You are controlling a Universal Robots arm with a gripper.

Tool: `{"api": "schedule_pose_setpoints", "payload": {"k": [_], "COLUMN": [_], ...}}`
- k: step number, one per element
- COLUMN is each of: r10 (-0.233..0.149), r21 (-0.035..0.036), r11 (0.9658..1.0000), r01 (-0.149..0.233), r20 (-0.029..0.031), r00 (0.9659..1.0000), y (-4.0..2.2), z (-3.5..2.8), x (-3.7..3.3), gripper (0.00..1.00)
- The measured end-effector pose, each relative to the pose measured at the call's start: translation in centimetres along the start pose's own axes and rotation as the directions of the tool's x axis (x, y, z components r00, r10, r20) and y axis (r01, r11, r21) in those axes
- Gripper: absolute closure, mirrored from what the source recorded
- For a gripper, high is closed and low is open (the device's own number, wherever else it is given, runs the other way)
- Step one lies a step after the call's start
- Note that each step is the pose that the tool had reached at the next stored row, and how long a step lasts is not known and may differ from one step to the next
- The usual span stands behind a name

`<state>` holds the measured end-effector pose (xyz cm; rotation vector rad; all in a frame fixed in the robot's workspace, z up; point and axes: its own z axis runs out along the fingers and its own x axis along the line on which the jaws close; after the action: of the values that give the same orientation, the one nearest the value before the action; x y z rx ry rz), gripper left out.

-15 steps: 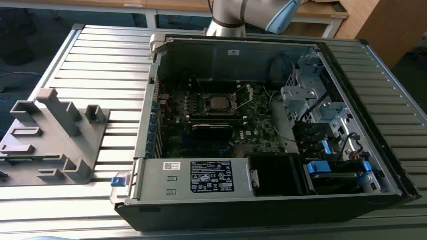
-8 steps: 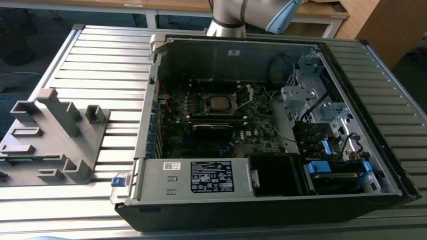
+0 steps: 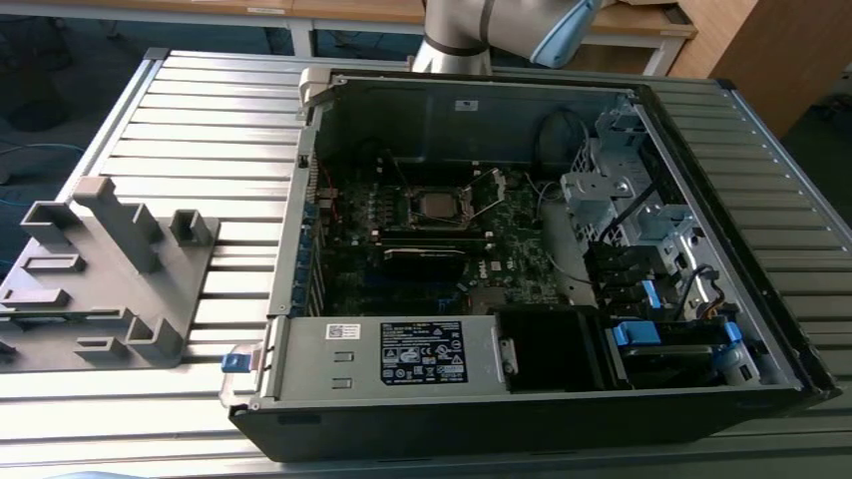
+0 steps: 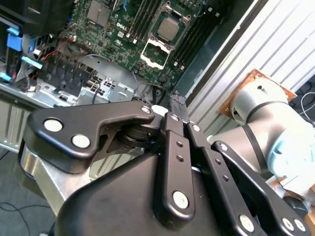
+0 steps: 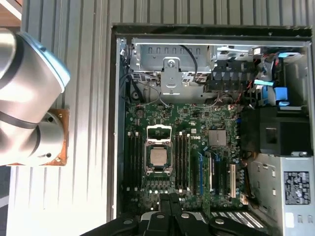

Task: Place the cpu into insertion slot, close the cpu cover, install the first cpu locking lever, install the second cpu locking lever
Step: 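Place the cpu into insertion slot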

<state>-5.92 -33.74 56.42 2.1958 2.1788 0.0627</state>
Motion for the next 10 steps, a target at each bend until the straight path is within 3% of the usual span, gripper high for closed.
{"api": "schedule_pose_setpoints", "payload": {"k": [10], "r10": [0.0], "r21": [0.0], "r11": [1.0], "r01": [0.0], "r20": [0.0], "r00": [1.0], "y": [0.28], "z": [-4.53], "x": [-0.02], "gripper": [0.89]}}
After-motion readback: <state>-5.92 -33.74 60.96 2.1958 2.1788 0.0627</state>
